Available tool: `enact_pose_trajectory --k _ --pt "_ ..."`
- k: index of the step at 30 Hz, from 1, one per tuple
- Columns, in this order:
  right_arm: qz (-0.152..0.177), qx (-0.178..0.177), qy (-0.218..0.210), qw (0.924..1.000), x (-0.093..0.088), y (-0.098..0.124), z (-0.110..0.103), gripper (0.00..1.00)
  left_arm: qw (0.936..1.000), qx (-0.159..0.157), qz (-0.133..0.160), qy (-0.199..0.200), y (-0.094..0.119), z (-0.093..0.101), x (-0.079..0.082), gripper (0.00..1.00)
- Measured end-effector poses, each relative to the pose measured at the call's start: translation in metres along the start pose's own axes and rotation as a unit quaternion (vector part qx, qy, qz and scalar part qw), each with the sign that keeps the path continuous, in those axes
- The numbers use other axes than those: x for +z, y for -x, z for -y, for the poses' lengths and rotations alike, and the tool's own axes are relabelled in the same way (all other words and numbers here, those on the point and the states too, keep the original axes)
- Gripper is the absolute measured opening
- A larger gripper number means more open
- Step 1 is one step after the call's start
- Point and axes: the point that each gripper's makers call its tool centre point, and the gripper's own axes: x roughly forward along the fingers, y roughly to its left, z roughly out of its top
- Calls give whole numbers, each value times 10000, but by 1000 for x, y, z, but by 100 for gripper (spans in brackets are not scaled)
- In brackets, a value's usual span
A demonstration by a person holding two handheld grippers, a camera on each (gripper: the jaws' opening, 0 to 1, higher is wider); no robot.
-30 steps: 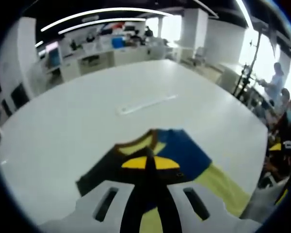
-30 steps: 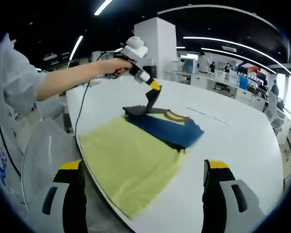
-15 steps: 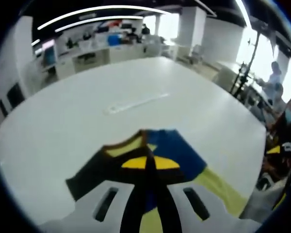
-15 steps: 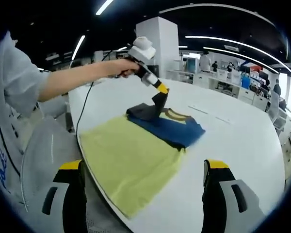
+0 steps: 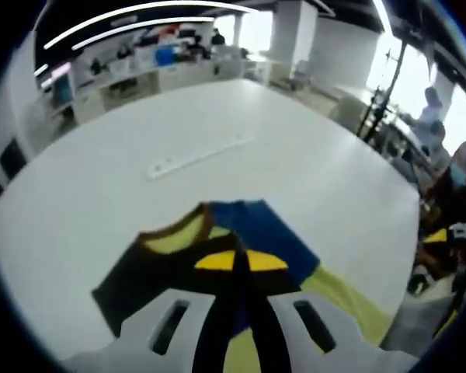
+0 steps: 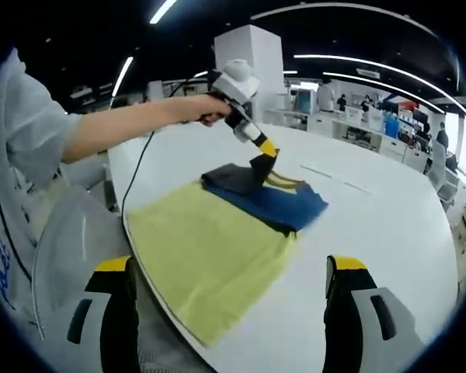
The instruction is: Fold the garment on the visible template until the final outline fits inside the template.
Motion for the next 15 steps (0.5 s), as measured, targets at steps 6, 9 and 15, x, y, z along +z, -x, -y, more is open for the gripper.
enact_pose_trajectory --k 6,9,15 --pt "-44 18 29 10000 -2 -2 -1 100 9999 -42 -47 151 -16 -1 -4 0" --pt "-8 2 -14 10000 -1 -2 -1 100 9998 -69 -72 193 -21 2 -6 0" --pt "-35 19 -49 10000 -3 -3 -1 100 9995 -163 -138 220 -32 12 -9 0"
